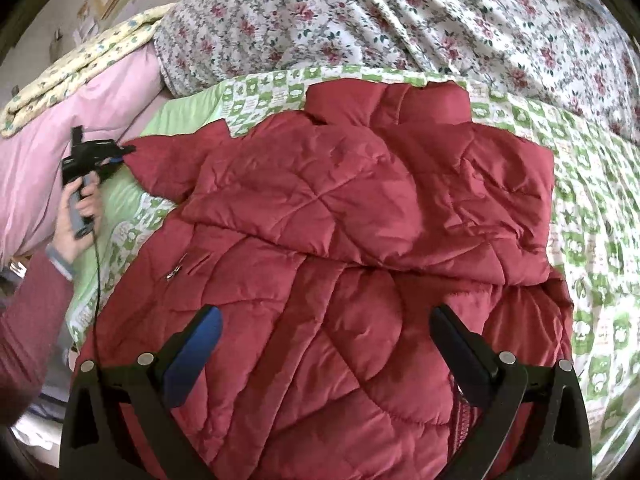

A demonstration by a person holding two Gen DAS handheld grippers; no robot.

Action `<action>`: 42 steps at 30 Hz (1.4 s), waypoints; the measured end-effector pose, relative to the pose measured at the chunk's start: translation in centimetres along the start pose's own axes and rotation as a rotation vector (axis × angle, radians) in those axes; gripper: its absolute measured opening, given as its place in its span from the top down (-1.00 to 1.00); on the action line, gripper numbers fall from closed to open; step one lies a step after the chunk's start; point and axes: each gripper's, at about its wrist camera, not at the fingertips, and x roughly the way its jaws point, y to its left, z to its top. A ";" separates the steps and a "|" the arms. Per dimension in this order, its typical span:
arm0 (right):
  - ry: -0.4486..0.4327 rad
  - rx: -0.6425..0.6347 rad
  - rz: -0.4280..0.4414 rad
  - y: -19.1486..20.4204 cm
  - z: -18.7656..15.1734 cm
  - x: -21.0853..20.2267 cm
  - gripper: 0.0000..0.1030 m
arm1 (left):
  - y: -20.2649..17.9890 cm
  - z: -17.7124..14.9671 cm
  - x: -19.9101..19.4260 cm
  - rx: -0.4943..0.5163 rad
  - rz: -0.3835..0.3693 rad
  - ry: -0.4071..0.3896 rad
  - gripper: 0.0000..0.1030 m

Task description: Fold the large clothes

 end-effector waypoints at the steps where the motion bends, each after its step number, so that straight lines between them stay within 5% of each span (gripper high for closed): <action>1: 0.000 0.007 0.006 -0.2 0.0 0.0 -1.00 | -1.2 -0.3 -0.7 0.028 -0.015 -0.009 0.87; 9: 0.000 0.045 0.008 -1.5 -0.6 -0.3 -1.00 | -11.8 -5.5 -4.0 0.264 -0.165 0.009 0.87; 21: -0.042 0.239 0.046 -6.5 -1.0 -1.9 -1.00 | -22.5 -15.8 -1.8 0.455 -0.327 0.183 0.87; 36: -0.109 0.391 0.118 -10.9 -0.1 -2.7 -0.99 | -31.3 -25.9 3.0 0.631 -0.393 0.367 0.86; 42: -0.126 0.479 0.192 -13.3 1.3 -1.6 -1.00 | -32.5 -29.6 5.0 0.705 -0.347 0.428 0.86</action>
